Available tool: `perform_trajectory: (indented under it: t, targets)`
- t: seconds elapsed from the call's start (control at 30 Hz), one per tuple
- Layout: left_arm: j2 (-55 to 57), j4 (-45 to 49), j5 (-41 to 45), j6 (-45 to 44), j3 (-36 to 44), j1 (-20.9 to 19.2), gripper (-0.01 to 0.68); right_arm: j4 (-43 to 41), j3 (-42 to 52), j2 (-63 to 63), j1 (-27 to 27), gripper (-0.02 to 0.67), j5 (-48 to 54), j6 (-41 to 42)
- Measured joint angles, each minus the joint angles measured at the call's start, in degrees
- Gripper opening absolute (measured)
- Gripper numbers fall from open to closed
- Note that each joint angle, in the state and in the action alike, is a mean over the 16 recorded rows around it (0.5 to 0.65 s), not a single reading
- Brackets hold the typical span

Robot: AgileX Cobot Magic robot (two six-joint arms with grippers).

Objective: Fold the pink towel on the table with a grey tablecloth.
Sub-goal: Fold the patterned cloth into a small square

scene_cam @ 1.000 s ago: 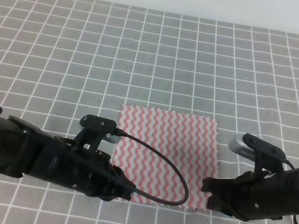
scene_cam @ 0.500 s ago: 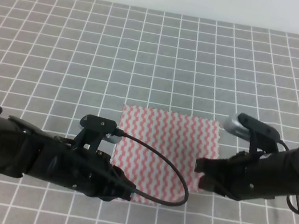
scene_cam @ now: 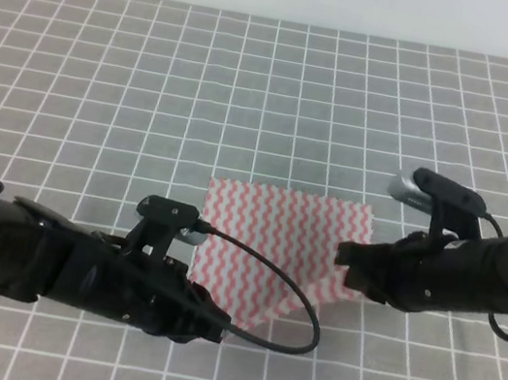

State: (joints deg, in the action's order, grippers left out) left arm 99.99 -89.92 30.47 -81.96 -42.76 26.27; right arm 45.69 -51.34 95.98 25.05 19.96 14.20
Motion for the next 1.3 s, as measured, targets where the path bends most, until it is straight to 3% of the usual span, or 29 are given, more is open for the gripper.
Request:
perform_trajectory:
  t: [0.23, 0.5, 0.93, 1.07, 1.3]
  targets:
    - [-4.9, 1.6, -1.7, -2.6, -0.1, 0.0, -0.003, -0.3, -1.6, 1.0, 0.0, -0.015, -0.4, 0.0]
    - [-10.2, 9.5, -4.0, -9.1, 0.0, 1.4, -0.003, -1.0, -3.6, 2.2, 0.0, -0.015, -0.4, 0.0]
    - [-11.3, 16.9, -14.9, -19.6, 0.5, 8.1, 0.003, -1.6, -4.8, 2.5, 0.0, -0.015, -1.0, 0.0]
    - [-11.3, 16.7, -17.2, -21.5, 0.5, 9.4, 0.055, -1.6, -4.8, 2.5, 0.0, -0.015, -1.3, 0.0]
    - [-11.4, 16.6, -19.0, -21.9, 0.6, 10.0, 0.220, -1.6, -4.8, 2.5, 0.0, -0.015, -1.5, 0.1]
